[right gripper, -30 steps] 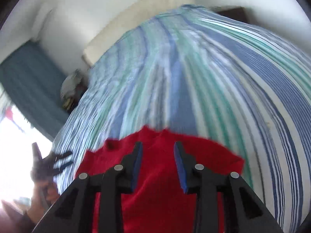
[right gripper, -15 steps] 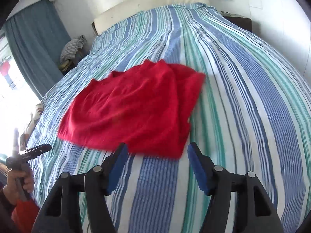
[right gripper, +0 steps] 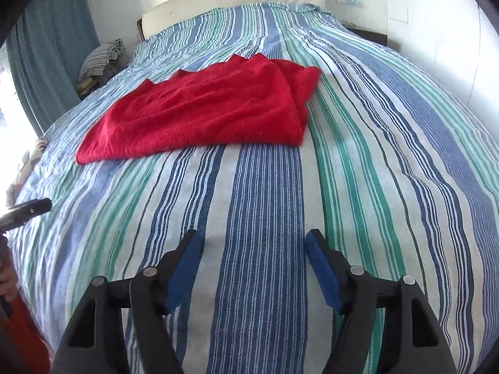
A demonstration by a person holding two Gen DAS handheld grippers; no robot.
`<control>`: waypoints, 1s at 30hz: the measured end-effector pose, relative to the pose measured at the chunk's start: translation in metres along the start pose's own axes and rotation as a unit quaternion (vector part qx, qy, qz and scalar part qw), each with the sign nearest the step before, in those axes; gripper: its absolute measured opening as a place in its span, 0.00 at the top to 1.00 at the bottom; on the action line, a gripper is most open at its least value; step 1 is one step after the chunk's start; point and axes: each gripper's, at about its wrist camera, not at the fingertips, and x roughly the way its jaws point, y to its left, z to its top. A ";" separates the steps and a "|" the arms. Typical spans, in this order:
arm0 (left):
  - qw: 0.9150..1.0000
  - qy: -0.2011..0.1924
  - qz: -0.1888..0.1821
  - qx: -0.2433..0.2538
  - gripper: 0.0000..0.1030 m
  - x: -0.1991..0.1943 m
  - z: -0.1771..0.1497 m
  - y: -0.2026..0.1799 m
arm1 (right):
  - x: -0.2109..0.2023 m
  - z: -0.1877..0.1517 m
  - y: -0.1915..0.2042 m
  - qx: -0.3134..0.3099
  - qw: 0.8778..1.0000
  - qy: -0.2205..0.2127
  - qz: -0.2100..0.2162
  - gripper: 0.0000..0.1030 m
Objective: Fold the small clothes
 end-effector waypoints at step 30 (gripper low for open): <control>0.999 -0.028 -0.019 -0.005 0.02 0.022 -0.043 0.024 | 0.087 0.160 -0.089 0.181 0.980 0.017 0.077 0.24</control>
